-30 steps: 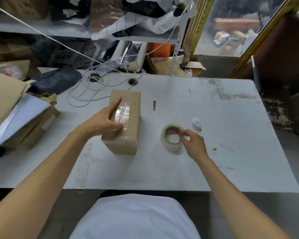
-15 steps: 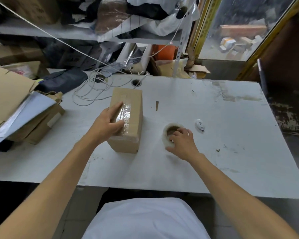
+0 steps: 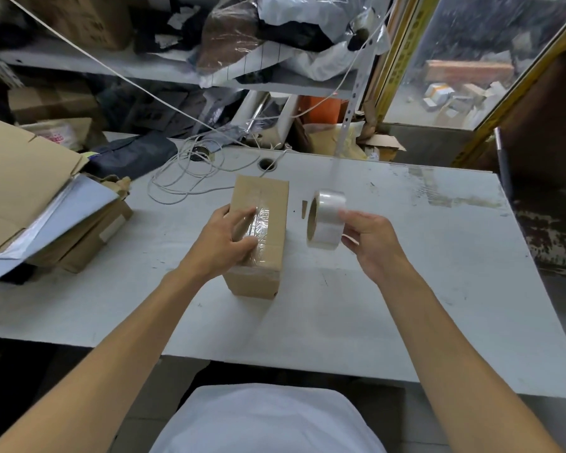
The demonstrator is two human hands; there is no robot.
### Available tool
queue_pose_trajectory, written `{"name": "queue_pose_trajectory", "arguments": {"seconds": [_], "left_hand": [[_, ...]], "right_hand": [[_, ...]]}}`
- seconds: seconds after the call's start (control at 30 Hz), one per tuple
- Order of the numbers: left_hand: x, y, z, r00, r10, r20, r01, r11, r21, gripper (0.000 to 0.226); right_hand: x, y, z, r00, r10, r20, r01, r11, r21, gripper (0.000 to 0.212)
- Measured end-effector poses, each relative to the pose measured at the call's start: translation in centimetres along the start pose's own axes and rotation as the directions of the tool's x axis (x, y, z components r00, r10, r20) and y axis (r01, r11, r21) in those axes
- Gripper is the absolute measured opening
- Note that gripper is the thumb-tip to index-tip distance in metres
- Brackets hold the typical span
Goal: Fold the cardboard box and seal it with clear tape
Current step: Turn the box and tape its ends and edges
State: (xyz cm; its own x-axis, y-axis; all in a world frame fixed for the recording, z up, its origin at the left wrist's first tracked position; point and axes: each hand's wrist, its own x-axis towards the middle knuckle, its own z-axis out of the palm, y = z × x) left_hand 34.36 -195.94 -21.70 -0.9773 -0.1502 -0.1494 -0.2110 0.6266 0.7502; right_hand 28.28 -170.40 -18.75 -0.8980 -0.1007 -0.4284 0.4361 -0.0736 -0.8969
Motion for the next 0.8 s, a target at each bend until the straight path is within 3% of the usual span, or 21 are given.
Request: {"name": "queue_pose_trajectory", "arguments": {"seconds": [0.1,0.2,0.3,0.4,0.5,0.7,0.8], "left_hand": [[-0.1,1.8,-0.1,0.999,0.039,-0.034,-0.039,0.999,-0.001,0.046],[0.0,4.3,-0.7,0.976,0.208,-0.059,-0.210,0.977,-0.028,0.036],[0.7,6.3,-1.1,0.926,0.353,0.137,-0.318,0.922,-0.221,0.041],[1.2,7.2,-1.2,0.897,0.359,0.258,-0.170,0.819,-0.548,0.040],[1.7,7.6,-0.9,0.923,0.302,0.237,-0.099,0.783,-0.614,0.035],[2.1,7.6,-0.5,0.965,0.160,0.208,0.059,0.641,-0.766,0.020],[2.4,7.5,-0.7,0.974,0.065,0.216,0.153,0.509,-0.847,0.013]], "right_hand": [[-0.5,-1.4,0.8,0.996,0.078,-0.039,-0.069,0.979,0.193,0.009],[-1.3,-2.4,1.6,0.991,0.134,-0.015,-0.123,0.942,0.311,0.006],[-1.9,-3.2,2.3,0.980,0.187,0.064,-0.197,0.900,0.389,0.007],[-2.1,-3.8,2.9,0.973,0.199,0.119,-0.232,0.867,0.442,0.017],[-2.3,-3.9,3.4,0.975,0.167,0.149,-0.215,0.884,0.415,0.026],[-2.5,-3.5,4.6,0.985,-0.064,0.163,0.025,0.972,0.235,0.032],[-2.8,-2.9,4.2,0.945,-0.282,0.164,0.286,0.958,0.000,0.033]]}}
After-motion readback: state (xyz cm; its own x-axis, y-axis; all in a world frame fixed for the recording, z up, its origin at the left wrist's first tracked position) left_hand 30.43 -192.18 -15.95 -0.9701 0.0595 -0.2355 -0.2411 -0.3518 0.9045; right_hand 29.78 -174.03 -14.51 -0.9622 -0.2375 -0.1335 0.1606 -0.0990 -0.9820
